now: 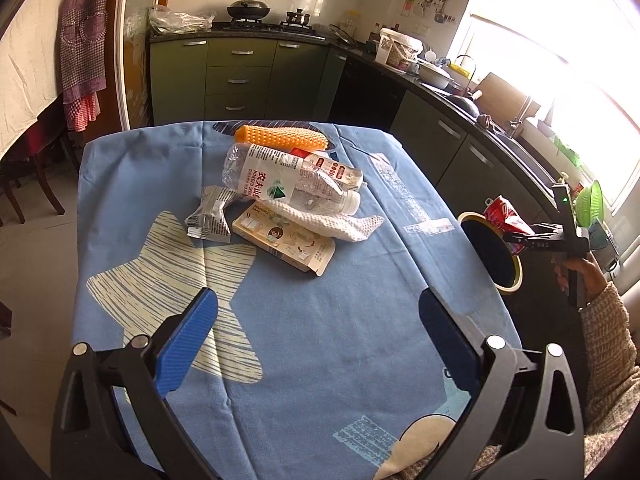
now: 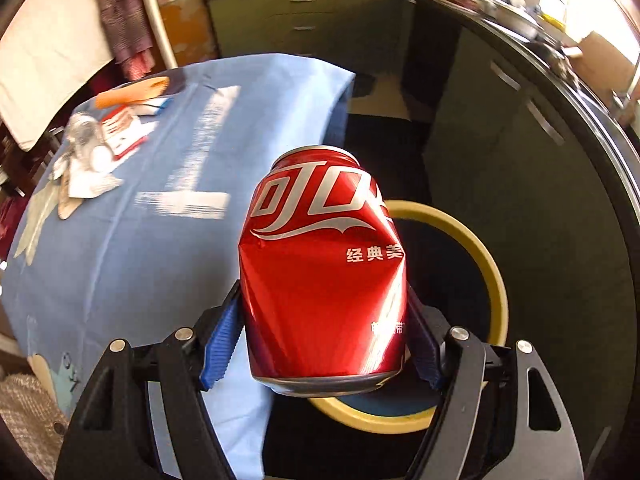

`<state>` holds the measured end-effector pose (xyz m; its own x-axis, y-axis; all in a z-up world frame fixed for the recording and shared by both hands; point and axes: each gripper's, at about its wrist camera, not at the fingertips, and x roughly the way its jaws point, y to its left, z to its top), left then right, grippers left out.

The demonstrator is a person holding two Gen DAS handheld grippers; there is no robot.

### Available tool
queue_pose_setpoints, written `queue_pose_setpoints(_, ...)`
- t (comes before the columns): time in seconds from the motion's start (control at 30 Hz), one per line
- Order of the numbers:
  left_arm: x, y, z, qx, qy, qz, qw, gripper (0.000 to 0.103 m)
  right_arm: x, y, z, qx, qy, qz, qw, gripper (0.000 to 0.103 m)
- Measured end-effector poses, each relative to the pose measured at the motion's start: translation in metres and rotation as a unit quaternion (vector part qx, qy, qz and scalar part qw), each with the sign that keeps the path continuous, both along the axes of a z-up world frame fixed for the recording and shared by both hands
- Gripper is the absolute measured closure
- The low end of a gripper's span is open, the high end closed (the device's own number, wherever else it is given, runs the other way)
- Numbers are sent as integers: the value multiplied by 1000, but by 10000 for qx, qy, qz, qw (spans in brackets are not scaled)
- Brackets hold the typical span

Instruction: Collect trash

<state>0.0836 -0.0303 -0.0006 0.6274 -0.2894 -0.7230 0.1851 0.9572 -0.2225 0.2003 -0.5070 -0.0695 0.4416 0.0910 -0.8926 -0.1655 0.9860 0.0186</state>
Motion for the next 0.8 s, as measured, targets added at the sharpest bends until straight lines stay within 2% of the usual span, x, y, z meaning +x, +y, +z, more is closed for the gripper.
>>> queue_pose_setpoints(0.17,1,0,0,44,9,31,10000,7,15,-37,-32,-72,290,-620,9976,31)
queue_pose_setpoints(0.37,7,2,-7,79,111,78,9999,7,29,-66,-61,-26,562,-1056,9928,30)
queue_pose_setpoints(0.57,19,2,-16,107,259,75,9996,7,18,-63,-48,126,379,-1080,9933,29)
queue_pose_setpoints(0.8,44,-16,-25,373,317,-183,9986,7,1,-35,-22,168,67,-801,9966,29)
